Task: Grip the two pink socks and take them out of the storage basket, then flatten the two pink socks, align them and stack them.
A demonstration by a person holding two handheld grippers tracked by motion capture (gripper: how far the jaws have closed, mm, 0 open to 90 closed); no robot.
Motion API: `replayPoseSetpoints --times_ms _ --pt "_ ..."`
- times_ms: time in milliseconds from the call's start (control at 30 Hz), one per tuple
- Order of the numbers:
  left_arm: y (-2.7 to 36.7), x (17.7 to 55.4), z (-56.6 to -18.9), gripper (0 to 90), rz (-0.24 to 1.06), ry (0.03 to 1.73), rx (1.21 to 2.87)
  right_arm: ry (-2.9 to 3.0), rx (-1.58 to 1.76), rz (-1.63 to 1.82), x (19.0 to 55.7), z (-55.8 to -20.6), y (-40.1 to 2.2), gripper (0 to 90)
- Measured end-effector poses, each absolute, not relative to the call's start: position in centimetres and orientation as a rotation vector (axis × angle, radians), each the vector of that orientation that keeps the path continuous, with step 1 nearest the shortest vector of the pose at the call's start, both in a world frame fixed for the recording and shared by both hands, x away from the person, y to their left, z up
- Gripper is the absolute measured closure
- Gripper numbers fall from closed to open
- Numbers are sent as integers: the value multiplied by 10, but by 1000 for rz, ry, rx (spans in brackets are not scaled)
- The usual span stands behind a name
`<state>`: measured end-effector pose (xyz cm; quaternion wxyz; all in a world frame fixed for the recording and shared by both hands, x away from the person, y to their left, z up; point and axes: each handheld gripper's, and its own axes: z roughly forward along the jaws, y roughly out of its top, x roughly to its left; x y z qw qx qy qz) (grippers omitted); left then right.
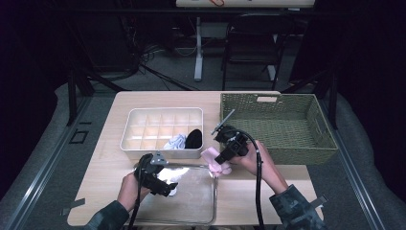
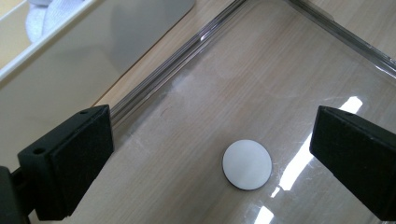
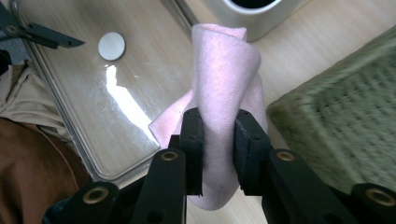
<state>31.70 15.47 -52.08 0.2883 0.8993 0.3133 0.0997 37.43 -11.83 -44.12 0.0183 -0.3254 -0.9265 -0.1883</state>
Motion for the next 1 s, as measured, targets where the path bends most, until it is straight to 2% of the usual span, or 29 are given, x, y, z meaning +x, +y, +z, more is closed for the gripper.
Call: replayPoseSetpoints --times_ms 300,567,600,700,833,900,1000 --pt "149 315 -523 0 256 828 2415 -2809 -1050 -551 369 -483 -115 742" --pt "145 315 -521 0 270 838 2412 -2802 -1129 -527 360 -505 -115 702" --pt "145 315 -521 0 270 838 2412 -2802 -1129 -527 360 -505 -115 702" --pt "140 317 -522 0 261 833 2423 -2788 -1164 -512 356 -510 -117 620" --pt "136 316 -521 0 270 815 2432 -2771 -1178 -555 354 -508 -125 583" --pt "137 315 -521 0 272 821 2432 -2712 -1259 -669 348 -498 -139 603" --pt "139 315 -519 0 288 826 2426 -2750 -1254 -661 349 -497 -145 628"
